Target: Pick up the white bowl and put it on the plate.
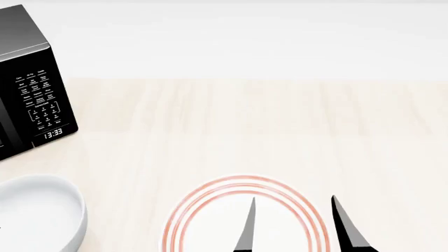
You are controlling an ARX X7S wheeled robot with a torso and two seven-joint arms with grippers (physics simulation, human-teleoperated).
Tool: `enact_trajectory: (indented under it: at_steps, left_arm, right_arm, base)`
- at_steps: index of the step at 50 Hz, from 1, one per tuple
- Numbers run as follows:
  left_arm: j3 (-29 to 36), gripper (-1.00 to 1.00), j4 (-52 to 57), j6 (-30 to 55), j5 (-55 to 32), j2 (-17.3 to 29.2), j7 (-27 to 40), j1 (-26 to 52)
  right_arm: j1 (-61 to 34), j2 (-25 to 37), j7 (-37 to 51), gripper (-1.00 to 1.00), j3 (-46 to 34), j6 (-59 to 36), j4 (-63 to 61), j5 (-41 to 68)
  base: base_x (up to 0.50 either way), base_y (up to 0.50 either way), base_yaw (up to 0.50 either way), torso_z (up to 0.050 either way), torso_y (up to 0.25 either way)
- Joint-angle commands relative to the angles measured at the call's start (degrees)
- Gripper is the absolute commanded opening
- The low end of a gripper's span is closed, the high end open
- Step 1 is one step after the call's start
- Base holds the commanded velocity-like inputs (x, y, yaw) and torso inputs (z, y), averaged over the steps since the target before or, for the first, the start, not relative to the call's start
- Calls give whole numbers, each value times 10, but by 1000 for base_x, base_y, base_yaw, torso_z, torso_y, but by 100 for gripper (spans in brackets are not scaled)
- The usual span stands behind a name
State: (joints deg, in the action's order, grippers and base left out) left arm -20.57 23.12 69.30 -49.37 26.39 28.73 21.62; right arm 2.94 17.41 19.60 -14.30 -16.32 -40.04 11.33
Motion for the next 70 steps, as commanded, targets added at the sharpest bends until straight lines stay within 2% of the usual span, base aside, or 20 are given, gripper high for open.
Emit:
enact_trajectory:
  at_steps: [1,70]
  left_arm:
    - [36,100,-33,-42,35,5,-19,0]
    - [118,100,-155,-164,122,2,-64,-16]
  right_arm:
    - [-1,3,3,100,-1,2,3,3]
    - [-5,16,15,100,-20,15,19,10]
  base:
    - [0,0,0,0,0]
    - [0,0,0,0,0]
